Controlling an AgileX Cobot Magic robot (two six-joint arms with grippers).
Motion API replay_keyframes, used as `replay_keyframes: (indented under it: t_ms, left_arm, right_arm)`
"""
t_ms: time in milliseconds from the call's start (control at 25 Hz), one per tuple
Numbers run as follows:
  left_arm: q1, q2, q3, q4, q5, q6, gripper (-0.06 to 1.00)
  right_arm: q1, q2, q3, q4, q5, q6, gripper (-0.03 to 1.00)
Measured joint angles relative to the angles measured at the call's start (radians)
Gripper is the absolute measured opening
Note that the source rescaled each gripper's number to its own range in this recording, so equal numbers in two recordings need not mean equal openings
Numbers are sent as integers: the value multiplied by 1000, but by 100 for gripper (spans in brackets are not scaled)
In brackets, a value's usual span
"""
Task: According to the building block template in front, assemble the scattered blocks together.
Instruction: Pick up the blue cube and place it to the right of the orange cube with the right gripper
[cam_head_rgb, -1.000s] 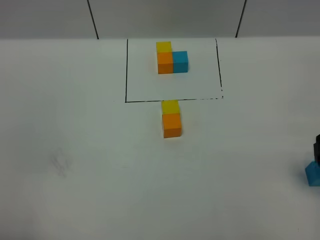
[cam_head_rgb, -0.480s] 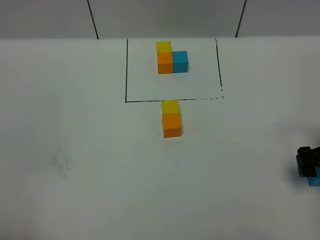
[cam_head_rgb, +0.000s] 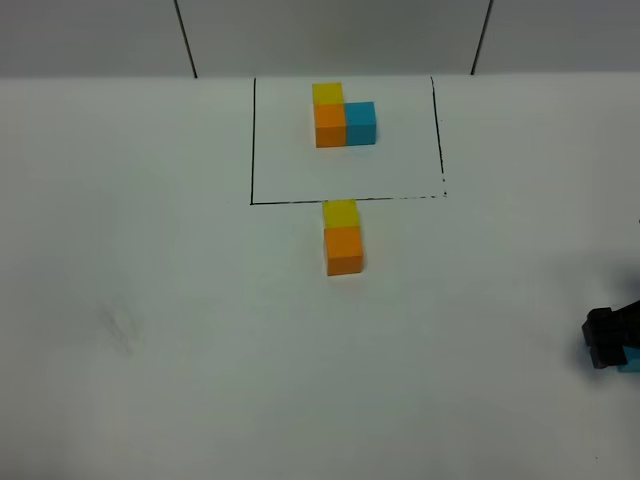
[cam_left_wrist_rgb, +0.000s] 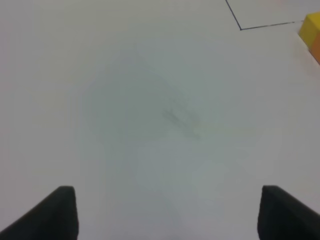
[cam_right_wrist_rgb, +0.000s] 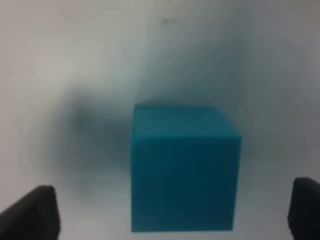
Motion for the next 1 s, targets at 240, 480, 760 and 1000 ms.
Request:
replay_keyframes:
  t_ms: [240, 480, 760, 1000]
  left_arm:
    - [0, 0, 0, 0, 0, 1, 60]
    - [0, 0, 0, 0, 0, 1, 60]
    - [0, 0, 0, 0, 0, 1, 60]
    - [0, 0, 0, 0, 0, 1, 60]
  right_arm:
    - [0, 30, 0, 6, -17, 0, 65]
    - [-3, 37, 0, 5, -15, 0, 0]
    - [51, 31, -84, -141, 135, -119, 0]
    - [323, 34, -295, -296, 305, -519, 0]
